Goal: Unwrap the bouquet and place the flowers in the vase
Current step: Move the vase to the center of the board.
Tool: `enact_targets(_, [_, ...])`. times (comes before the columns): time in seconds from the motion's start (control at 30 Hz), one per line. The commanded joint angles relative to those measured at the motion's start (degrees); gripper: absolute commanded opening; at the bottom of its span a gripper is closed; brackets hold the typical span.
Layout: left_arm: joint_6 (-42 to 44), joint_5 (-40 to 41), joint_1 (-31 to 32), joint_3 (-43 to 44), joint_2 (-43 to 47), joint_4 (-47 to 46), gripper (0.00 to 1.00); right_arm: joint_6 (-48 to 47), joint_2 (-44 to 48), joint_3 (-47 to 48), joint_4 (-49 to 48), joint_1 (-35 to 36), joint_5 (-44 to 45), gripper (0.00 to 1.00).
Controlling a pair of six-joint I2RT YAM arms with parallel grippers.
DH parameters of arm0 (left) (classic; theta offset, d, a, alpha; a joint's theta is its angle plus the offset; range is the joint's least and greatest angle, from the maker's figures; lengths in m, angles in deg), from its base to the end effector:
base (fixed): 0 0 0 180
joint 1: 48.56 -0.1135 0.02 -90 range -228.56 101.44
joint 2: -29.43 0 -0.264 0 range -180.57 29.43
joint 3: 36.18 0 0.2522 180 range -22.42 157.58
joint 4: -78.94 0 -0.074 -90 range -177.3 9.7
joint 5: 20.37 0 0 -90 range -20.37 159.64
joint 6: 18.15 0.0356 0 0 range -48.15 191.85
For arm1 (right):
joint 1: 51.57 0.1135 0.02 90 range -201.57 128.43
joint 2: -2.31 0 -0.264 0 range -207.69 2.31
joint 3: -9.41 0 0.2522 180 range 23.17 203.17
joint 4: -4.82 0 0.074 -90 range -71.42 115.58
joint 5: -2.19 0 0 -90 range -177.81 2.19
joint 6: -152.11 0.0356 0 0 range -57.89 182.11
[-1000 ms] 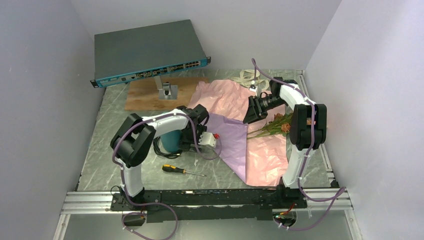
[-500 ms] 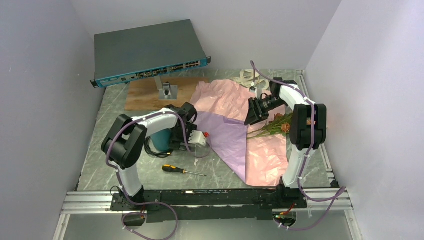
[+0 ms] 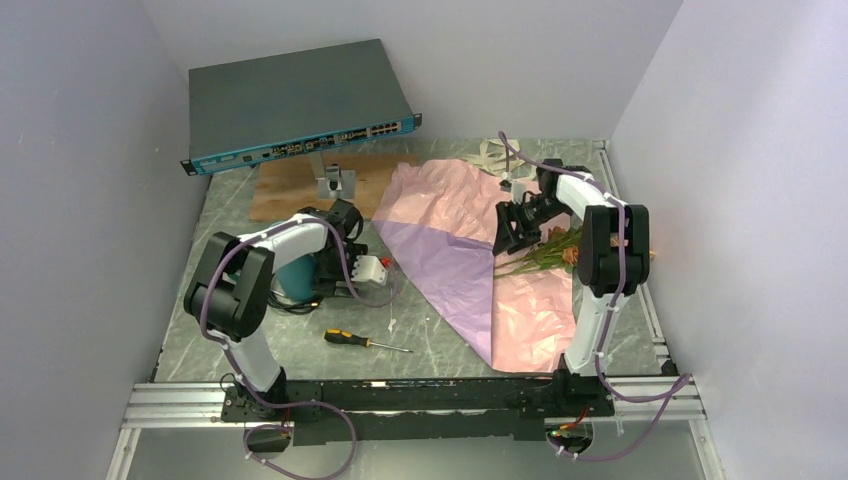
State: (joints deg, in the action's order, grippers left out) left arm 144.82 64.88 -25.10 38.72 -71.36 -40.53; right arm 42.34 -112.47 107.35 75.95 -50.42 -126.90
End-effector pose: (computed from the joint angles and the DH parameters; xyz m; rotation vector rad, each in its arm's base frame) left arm 0.2769 -0.1234 0.1534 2.2763 2.0289 -0.0749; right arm 0.3751 0.0300 0.1786 -0.5320 2.7837 0.9847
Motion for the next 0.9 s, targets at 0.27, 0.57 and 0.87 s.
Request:
enact_targets(0.27, [2.08, -1.76, -3.41, -0.40, -1.95, 2.03, 0.86, 2.44, -6.90, 2.59, -3.53, 2.73, -4.19, 0.59])
enact_targets(0.57, [-3.37, -11.54, 0.07, 8.08, 2.07, 6.93, 0.86, -0.96, -4.59, 3.56, -0.69, 5.18, -14.29, 0.14])
enact_targets(0.87, [-17.39, -28.90, 0.26, 17.72, 7.30, 4.86, 0.86, -6.79, 0.43, 6.28, 6.62, 11.39, -28.28, 0.26])
